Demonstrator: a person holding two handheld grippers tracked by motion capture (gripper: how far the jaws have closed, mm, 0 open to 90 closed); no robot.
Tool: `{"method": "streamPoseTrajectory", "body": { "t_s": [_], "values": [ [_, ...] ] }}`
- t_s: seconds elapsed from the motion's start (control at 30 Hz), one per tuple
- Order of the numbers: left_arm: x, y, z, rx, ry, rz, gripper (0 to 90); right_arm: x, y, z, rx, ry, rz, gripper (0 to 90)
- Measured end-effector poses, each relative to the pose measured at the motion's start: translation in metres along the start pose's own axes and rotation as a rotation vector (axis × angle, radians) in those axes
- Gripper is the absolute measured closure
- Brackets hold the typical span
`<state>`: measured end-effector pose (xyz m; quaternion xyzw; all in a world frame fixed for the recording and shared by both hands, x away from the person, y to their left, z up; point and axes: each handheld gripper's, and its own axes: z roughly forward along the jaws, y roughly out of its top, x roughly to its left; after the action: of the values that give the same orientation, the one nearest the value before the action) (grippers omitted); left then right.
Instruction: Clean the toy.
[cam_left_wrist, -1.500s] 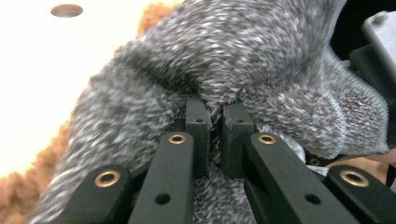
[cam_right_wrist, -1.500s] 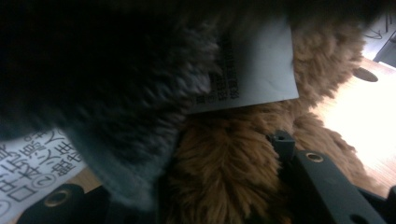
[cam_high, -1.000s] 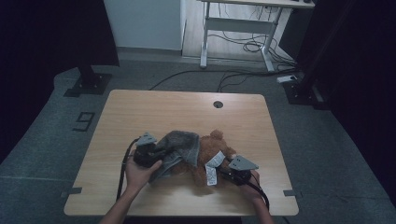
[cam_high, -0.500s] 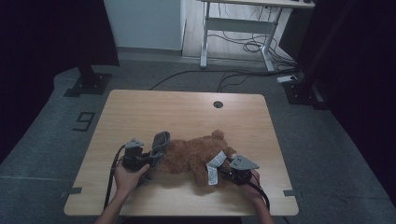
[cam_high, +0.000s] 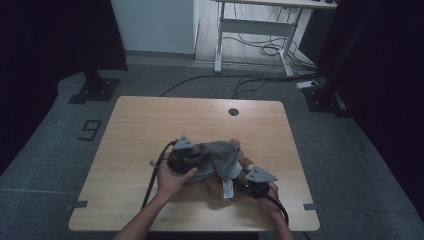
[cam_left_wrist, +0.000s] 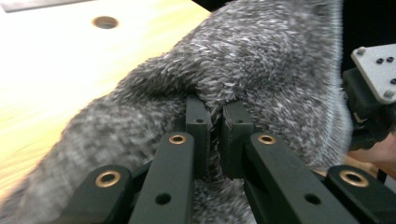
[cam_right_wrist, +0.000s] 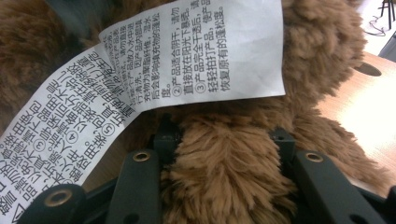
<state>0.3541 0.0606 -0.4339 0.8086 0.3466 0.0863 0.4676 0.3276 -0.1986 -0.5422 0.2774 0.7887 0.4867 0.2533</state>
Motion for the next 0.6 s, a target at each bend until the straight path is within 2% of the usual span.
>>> {"method": "streamPoseTrajectory", "body": {
  "t_s": [0.07, 0.13, 0.2, 0.23, 0.33, 0.43, 0.6],
  "values": [
    [-0.007, 0.005, 0.015, 0.02, -0.011, 0.007, 83.2, 0.0, 0.0, 0.0, 0.0, -0.002, -0.004, 59.1],
    [-0.014, 0.006, 0.033, 0.047, -0.005, 0.015, 83.0, 0.0, 0.0, 0.0, 0.002, -0.002, -0.002, 59.1],
    [-0.016, 0.004, 0.041, 0.054, 0.017, 0.029, 83.0, 0.0, 0.0, 0.0, 0.008, -0.006, -0.004, 59.1],
    [-0.016, 0.003, 0.042, 0.049, 0.016, 0.023, 83.2, 0.0, -0.001, 0.0, 0.012, -0.011, -0.003, 59.1],
    [-0.01, 0.0, 0.037, 0.04, 0.012, 0.004, 83.3, -0.001, -0.002, 0.0, 0.004, -0.002, 0.002, 59.1],
    [-0.004, -0.004, 0.028, 0.035, 0.026, -0.007, 83.3, -0.001, -0.001, 0.001, 0.0, 0.0, 0.005, 59.0],
    [0.008, -0.012, 0.009, 0.034, 0.07, -0.004, 83.4, -0.001, -0.002, 0.0, -0.002, 0.002, 0.01, 59.0]
  ]
}}
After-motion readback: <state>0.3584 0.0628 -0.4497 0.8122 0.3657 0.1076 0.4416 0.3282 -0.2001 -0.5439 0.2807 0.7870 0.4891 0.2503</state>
